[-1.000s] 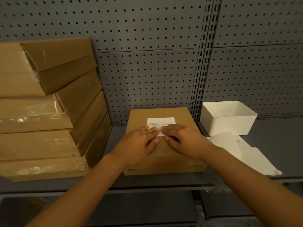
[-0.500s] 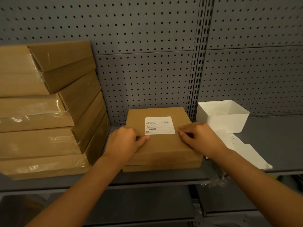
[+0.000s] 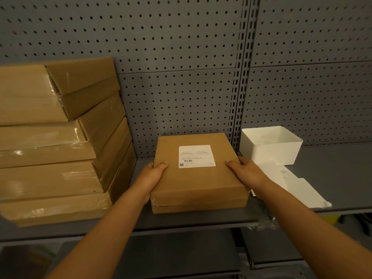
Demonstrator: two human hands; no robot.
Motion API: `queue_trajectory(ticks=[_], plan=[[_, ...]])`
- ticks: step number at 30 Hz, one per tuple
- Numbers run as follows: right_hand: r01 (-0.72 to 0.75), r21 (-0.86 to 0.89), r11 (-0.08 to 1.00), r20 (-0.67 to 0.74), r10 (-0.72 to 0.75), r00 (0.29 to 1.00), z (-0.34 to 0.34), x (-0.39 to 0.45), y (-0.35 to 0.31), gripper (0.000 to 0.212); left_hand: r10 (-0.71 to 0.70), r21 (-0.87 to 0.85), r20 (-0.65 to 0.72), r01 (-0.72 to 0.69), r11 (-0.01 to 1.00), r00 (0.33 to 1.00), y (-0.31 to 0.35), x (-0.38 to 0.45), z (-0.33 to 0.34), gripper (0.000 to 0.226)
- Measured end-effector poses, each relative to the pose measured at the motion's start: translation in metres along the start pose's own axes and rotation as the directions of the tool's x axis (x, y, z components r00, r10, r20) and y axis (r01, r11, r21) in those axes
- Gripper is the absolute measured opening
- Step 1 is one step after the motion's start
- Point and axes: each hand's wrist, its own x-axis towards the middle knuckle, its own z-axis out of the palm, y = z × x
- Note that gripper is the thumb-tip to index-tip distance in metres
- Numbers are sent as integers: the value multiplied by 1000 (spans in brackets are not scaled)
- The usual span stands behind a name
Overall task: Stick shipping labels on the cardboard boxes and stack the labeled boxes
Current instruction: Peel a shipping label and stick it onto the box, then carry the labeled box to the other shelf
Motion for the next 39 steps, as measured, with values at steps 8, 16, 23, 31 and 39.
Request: queue_trajectory(ticks=[8, 16, 23, 31, 39], plan=[[288, 245, 926, -137, -262, 955, -19, -23, -36, 53, 449, -40, -116, -456, 889, 886, 36, -20, -10, 57], [505, 306, 807, -321, -412, 853, -53, -49, -62, 43, 716, -7, -105, -721, 693, 690, 76, -42, -8, 68], [591, 278, 757, -411, -462, 786, -92, -54, -57, 46, 799, -12, -62, -801, 599, 599, 104, -56, 23, 68], [639, 265, 722, -449, -494, 744, -174, -42, -26, 50, 837, 12, -43, -838, 546, 545, 128, -75, 108, 68], [624, 274, 732, -413, -496, 764, -265, -20, 18, 50, 831, 2, -85, -834, 552, 550, 144, -91, 210, 66]])
